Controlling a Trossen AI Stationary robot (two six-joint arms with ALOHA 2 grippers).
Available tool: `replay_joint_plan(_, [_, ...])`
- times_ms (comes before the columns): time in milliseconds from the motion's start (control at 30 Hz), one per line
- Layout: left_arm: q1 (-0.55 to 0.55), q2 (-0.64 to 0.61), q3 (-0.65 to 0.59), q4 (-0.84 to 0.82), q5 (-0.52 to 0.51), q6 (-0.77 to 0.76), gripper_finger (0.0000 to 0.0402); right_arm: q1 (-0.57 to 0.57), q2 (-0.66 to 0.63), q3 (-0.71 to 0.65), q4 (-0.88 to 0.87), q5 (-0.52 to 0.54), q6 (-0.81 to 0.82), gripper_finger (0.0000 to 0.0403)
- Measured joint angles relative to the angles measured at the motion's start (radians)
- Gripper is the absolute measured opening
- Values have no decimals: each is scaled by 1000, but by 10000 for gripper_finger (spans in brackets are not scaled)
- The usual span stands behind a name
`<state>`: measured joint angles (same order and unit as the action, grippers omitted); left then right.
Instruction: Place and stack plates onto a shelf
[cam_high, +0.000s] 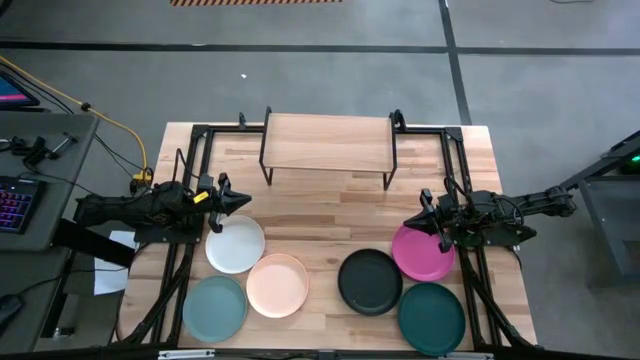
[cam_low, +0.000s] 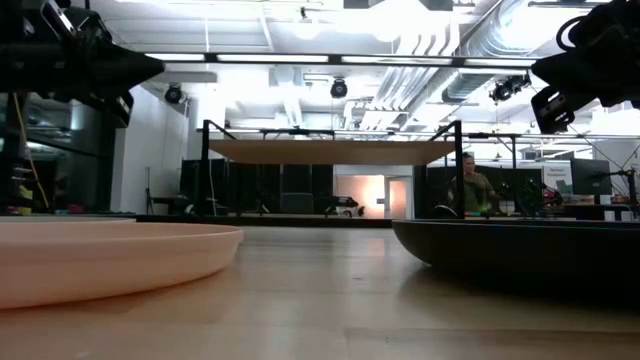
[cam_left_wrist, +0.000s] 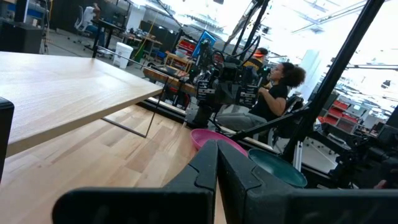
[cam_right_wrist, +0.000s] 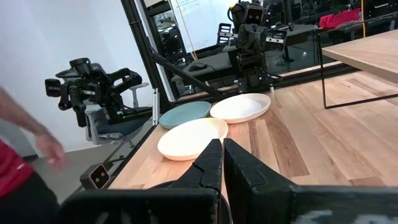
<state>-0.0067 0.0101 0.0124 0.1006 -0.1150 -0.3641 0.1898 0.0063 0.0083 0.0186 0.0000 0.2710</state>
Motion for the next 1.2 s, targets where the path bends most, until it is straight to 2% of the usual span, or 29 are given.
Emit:
replay_joint_plan(200, [0,0,0,0,0,0,0,0,0,0,34,34,-62,0])
replay_joint_plan(400, [0,0,0,0,0,0,0,0,-1,0,502,231,32,0])
replay_joint_plan(500, [0,0,0,0,0,0,0,0,-1,0,747,269,81,0])
replay_joint_plan(567, [0,0,0,0,0,0,0,0,-1,0,843,290,94,0])
replay_joint_plan(633, [0,0,0,0,0,0,0,0,1,7,853,322,116,0])
replay_joint_plan(733, [0,0,0,0,0,0,0,0,72,93,778,314,208,0])
replay_joint_plan(833, [0,0,0,-1,0,0,0,1,237,239,600,258,250,1])
replay_joint_plan(1033, [0,0,0,-1,0,0,0,1,582,563,4,209,368,1])
replay_joint_plan(1133, [0,0,0,-1,0,0,0,1,729,678,-278,141,457,8])
replay_joint_plan(1200, [0,0,0,-1,0,0,0,1,812,727,-401,92,497,27])
